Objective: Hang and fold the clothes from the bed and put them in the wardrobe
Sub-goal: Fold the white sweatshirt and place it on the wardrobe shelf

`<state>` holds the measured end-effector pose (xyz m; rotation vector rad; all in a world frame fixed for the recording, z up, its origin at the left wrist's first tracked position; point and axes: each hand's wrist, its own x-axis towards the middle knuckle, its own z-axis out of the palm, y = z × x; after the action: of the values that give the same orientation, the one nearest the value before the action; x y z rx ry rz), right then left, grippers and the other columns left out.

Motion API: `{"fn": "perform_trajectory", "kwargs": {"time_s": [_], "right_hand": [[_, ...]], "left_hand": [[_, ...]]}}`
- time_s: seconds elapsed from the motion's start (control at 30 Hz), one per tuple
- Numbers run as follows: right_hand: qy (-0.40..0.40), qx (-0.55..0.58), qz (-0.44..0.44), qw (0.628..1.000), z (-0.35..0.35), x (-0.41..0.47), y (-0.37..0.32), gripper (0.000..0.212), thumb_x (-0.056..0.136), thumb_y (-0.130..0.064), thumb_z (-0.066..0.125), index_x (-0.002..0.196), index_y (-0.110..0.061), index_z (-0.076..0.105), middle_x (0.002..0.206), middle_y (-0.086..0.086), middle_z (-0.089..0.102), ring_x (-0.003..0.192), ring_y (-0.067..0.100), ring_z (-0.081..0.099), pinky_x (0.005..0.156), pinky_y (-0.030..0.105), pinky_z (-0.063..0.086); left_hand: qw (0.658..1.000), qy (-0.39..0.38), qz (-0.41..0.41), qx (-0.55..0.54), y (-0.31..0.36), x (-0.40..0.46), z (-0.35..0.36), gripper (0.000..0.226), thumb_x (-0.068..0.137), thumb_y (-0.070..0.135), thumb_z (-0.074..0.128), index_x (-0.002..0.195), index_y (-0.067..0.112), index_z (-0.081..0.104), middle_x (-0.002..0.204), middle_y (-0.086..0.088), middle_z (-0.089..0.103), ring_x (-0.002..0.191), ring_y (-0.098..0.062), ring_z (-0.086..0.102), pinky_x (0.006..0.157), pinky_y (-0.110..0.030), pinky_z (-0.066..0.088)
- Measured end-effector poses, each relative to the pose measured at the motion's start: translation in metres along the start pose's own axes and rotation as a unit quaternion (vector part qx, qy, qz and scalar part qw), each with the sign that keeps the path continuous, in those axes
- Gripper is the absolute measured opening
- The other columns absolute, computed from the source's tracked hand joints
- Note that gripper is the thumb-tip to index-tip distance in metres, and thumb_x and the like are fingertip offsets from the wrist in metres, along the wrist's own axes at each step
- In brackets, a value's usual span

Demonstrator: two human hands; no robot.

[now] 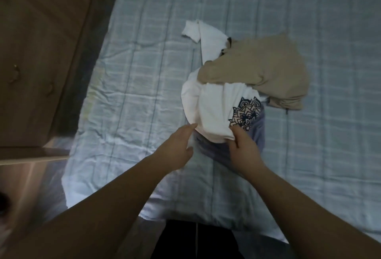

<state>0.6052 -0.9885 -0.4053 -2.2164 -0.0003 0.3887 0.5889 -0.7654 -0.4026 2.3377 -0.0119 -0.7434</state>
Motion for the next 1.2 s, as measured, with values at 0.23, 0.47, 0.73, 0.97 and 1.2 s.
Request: {"fn": "perform_trajectory", "kwargs": {"time_s": [0.23,0.47,0.73,0.97,1.2], "right_hand": [[0.106,0.092,0.021,0.990,-0.060,-0.051,-0.124,0.011,0.098,-0.016,0.051,0.108,-0.017,0.055,0.092,-0.001,0.064,0.085,0.007,0.061,0.075,0.033,0.047],[0.144,0.112,-0.096,0.979,-0.118,-0.085,-0.234,0.019,0.094,0.000,0.054,0.088,-0.018,0.055,0.081,-0.005,0.057,0.069,-0.010,0.053,0.065,0.010,0.041],[0.160,0.225,-0.098,0.956,-0.177,-0.104,-0.295,0.009,0.094,-0.026,0.049,0.095,-0.024,0.059,0.091,0.016,0.064,0.080,0.021,0.061,0.072,0.052,0.052],[0.190,0.270,-0.124,0.936,-0.228,-0.116,-0.342,0.023,0.100,-0.035,0.051,0.106,-0.023,0.069,0.101,0.008,0.074,0.097,0.030,0.070,0.082,0.049,0.058],[0.366,0.264,-0.106,0.886,-0.229,-0.125,-0.326,0.017,0.097,-0.030,0.055,0.112,-0.023,0.059,0.108,-0.002,0.064,0.102,0.017,0.063,0.090,0.043,0.055]], "left_hand": [[0.998,0.007,0.068,-0.010,0.065,-0.064,-0.088,0.065,0.090,0.022,0.062,0.148,0.030,0.033,0.145,0.001,0.047,0.128,-0.018,0.050,0.099,-0.028,0.042],[0.977,0.098,0.189,0.014,0.125,-0.113,-0.178,0.070,0.086,0.022,0.066,0.146,0.035,0.034,0.145,0.000,0.043,0.122,-0.018,0.052,0.103,-0.035,0.044],[0.945,0.139,0.293,-0.035,0.202,-0.132,-0.242,0.062,0.087,0.021,0.068,0.137,0.045,0.041,0.138,0.013,0.046,0.120,-0.006,0.051,0.100,-0.034,0.047],[0.910,0.140,0.350,-0.171,0.275,-0.152,-0.263,0.017,0.090,0.030,0.068,0.107,0.029,0.070,0.097,0.010,0.073,0.094,-0.006,0.068,0.079,-0.025,0.056],[0.901,0.193,0.355,-0.158,0.322,-0.157,-0.291,0.015,0.094,0.025,0.060,0.083,0.015,0.064,0.078,-0.004,0.063,0.070,-0.009,0.055,0.063,-0.028,0.044]]}}
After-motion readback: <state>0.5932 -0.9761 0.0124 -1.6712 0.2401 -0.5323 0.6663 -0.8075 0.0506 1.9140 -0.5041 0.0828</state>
